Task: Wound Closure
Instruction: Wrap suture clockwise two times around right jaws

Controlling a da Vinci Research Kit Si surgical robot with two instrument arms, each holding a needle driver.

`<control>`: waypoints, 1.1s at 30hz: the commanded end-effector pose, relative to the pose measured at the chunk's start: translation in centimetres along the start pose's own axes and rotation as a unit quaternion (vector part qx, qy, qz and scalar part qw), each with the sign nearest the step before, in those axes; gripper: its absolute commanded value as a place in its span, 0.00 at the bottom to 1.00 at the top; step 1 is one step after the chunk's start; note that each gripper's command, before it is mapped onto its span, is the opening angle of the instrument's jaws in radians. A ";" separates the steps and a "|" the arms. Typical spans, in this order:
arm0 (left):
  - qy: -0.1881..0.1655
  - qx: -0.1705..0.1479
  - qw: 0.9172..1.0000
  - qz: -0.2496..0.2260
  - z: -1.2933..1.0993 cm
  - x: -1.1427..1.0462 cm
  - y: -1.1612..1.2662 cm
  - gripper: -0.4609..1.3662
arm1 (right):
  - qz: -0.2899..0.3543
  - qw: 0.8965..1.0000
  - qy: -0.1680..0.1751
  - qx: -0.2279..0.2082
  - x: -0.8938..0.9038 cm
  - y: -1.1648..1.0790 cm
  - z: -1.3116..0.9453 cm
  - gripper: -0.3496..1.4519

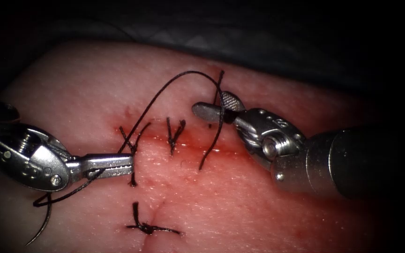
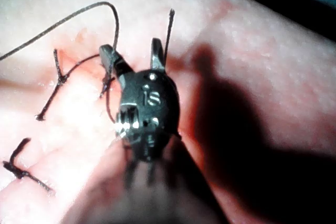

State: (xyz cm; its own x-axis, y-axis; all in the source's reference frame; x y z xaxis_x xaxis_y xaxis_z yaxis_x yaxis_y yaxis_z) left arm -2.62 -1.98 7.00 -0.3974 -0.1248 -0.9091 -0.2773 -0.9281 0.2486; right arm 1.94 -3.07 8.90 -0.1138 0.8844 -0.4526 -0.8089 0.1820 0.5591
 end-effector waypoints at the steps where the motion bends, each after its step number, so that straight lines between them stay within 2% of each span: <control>1: 0.000 -0.001 1.000 0.000 0.00 0.00 0.00 0.06 | 0.000 1.000 0.000 0.000 0.00 0.00 0.00 0.71; 11: 0.000 -0.002 1.000 -0.001 0.00 0.02 0.00 0.06 | 0.004 1.000 -0.001 0.000 0.01 -0.01 0.00 0.72; 16: 0.016 -0.004 1.000 -0.007 -0.01 0.06 -0.04 0.06 | 0.004 1.000 -0.004 0.010 0.01 -0.02 0.00 0.67; 20: 0.025 -0.001 1.000 -0.013 -0.02 0.15 -0.09 0.06 | 0.003 1.000 -0.009 0.024 -0.01 -0.04 -0.01 0.36; 21: 0.025 -0.001 1.000 -0.015 -0.03 0.18 -0.10 0.06 | 0.003 0.999 -0.012 0.034 -0.01 -0.05 -0.01 0.19; 22: 0.025 -0.002 1.000 -0.015 -0.03 0.19 -0.11 0.06 | 0.003 0.999 -0.012 0.037 -0.01 -0.05 -0.01 0.14; 23: 0.025 -0.002 1.000 -0.019 -0.03 0.20 -0.12 0.06 | 0.003 0.999 -0.017 0.043 -0.02 -0.06 -0.01 0.01; 27: 0.025 0.000 1.000 -0.019 0.00 0.22 -0.16 0.06 | 0.002 0.998 -0.028 0.053 -0.03 -0.11 0.01 0.00; 33: 0.031 0.002 0.999 -0.019 0.13 0.26 -0.14 0.06 | -0.013 0.994 -0.044 0.097 -0.07 -0.22 0.04 0.00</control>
State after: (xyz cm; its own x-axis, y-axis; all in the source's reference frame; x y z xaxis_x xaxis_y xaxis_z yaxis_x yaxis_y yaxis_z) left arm -2.81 -1.83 6.77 -0.3317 -0.1147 -0.9364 -0.2951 -0.9301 0.2185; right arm 2.18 -3.16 8.82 -0.0281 0.9103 -0.4129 -0.6728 0.2883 0.6813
